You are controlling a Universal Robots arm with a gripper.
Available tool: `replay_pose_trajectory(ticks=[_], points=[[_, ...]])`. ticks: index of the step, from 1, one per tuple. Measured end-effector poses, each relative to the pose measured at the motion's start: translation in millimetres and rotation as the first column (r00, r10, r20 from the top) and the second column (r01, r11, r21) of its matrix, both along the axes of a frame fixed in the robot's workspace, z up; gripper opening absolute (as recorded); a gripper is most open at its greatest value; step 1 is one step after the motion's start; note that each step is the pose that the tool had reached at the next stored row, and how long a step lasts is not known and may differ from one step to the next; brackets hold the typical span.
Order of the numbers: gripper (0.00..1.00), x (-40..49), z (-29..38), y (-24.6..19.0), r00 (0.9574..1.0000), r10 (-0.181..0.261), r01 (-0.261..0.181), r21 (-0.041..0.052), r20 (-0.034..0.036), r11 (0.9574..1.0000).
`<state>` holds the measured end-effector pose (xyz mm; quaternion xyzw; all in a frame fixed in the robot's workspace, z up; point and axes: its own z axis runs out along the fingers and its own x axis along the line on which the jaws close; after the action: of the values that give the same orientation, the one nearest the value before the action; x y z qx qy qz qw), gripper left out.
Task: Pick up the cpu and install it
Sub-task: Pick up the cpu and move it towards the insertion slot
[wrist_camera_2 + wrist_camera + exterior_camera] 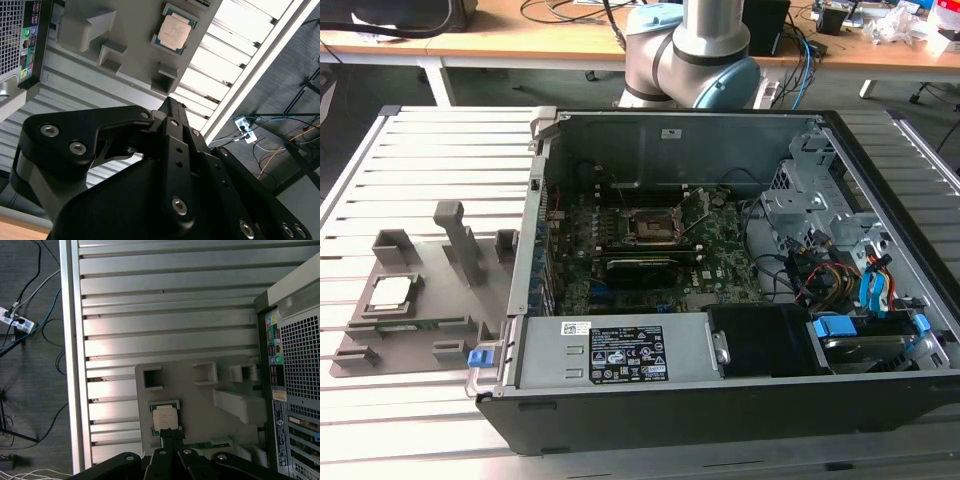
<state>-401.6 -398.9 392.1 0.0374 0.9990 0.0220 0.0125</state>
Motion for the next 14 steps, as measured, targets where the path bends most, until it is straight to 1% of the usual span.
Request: replay_pose_trajectory(ticks=[6,8,9,10,11,13,14], points=[[0.11,-0.3,0.0,0.0,1.0000,0.000,0.000,0.0000,0.0000,1.0000],[0.23,-0.4,0.0,0.0,1.0000,0.000,0.000,0.0000,0.0001,1.0000],[0.36,-0.4,0.0,0.0,1.0000,0.000,0.000,0.0000,0.0000,1.0000],[0.42,-0.4,0.0,0.0,1.0000,0.000,0.000,0.0001,0.0001,1.0000],[0.42,-0.5,0.0,0.0,1.0000,0.000,0.000,0.0000,0.0001,1.0000],[0.66,-0.6,0.0,0.0,1.0000,0.000,0.000,0.0000,0.0001,1.0000],[0.72,-0.6,0.0,0.0,1.0000,0.000,0.000,0.0000,0.0000,1.0000]])
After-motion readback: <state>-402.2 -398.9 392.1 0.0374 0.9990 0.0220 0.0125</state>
